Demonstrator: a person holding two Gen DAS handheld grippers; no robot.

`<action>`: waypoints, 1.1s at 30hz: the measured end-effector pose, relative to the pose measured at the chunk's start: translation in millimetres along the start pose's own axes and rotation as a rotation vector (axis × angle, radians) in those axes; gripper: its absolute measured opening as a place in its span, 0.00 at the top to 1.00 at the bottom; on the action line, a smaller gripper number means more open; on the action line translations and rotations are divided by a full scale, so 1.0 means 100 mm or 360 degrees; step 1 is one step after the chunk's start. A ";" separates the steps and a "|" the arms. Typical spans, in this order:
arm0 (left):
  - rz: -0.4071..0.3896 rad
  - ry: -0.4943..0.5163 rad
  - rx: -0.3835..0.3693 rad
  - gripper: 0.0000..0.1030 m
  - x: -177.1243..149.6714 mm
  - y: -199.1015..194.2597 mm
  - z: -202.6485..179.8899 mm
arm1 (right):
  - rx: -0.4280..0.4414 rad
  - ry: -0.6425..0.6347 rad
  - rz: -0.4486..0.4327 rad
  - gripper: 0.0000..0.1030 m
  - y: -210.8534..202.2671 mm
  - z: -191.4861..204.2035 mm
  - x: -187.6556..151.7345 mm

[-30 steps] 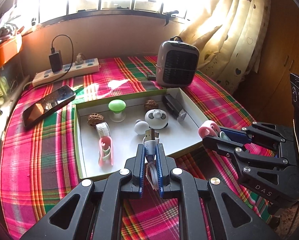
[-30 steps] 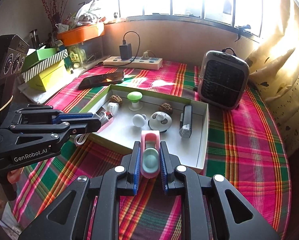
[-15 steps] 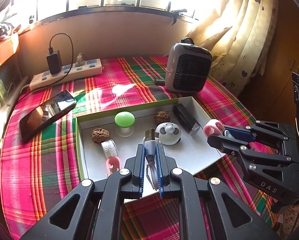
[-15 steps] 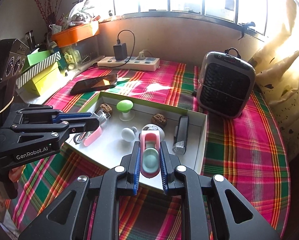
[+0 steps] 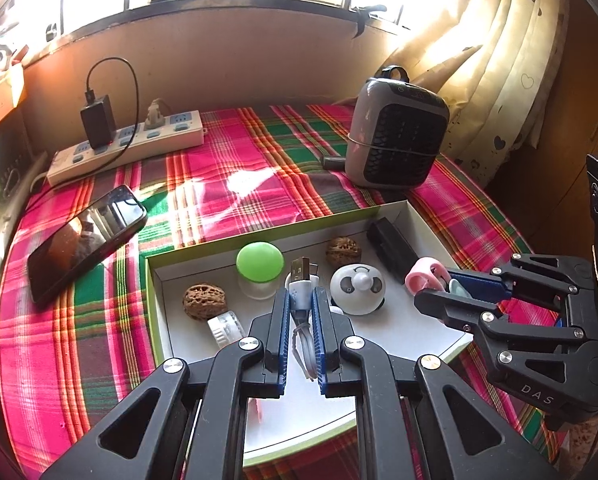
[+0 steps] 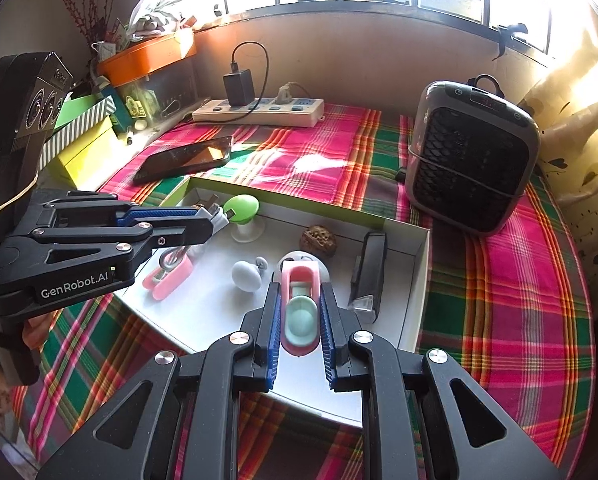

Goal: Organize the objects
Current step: 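Carry the cable and pink clip with both tools over the tray, then lower the cable and pink clip with both tools into the tray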

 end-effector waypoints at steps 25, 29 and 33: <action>0.0118 0.0033 0.0027 0.91 0.11 0.50 -0.07 | 0.0066 -0.0039 0.0100 0.82 0.23 0.02 -0.12; 0.0128 0.0037 0.0033 0.91 0.11 0.54 -0.07 | 0.0071 -0.0051 0.0118 0.82 0.26 0.03 -0.13; 0.0138 0.0044 0.0044 0.91 0.11 0.58 -0.07 | 0.0068 -0.0050 0.0132 0.82 0.28 0.02 -0.14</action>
Point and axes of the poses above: each gripper's, at about its wrist camera, not at the fingertips, and y roughly the way its jaws point, z to its left, x to its top, the point moved 7 cm from there along y, roughly the way its jaws point, and after that the axes turned 12 degrees about -y, right-handed, at the moved point
